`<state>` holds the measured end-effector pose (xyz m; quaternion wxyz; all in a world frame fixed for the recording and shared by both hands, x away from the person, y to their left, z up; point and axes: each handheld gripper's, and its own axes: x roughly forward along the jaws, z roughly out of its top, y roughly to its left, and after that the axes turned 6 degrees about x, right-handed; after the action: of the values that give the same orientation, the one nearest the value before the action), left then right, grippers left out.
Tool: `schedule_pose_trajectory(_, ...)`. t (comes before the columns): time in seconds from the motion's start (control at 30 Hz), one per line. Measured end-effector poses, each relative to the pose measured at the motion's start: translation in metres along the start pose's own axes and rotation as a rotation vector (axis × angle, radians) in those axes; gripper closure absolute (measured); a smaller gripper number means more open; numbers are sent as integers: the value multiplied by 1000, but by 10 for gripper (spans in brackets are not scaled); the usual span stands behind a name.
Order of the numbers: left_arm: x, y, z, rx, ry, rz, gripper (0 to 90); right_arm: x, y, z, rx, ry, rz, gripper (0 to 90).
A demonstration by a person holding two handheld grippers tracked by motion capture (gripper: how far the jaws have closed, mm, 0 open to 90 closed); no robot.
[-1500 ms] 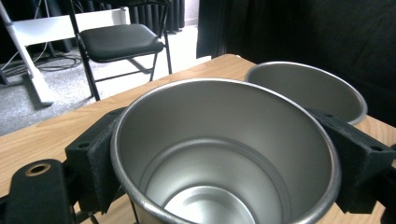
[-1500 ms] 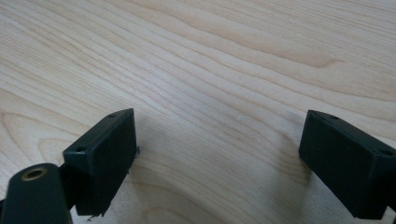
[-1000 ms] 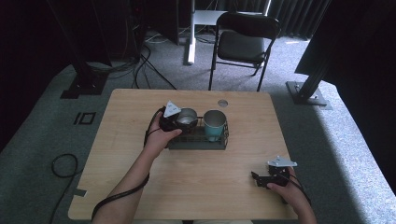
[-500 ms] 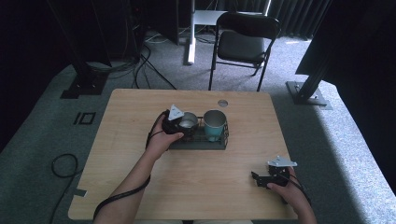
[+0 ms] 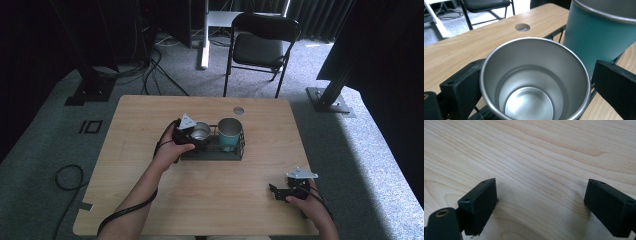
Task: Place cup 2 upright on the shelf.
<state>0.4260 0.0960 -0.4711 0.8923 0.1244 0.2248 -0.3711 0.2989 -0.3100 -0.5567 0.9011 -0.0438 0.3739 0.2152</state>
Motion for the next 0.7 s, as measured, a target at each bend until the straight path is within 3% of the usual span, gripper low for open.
schedule_pose_trajectory(0.07,-3,1,0,-4,-16,-7,23,0,0,0,0,0,0,108)
schedule_pose_trajectory(0.37,-21,3,0,-8,-68,36,23,0,0,0,0,0,0,109)
schedule_pose_trajectory(0.57,-33,5,-3,21,-69,71,23,0,0,0,0,0,0,108)
schedule_pose_trajectory(0.7,-39,8,-6,12,-72,85,23,0,0,0,0,0,0,108)
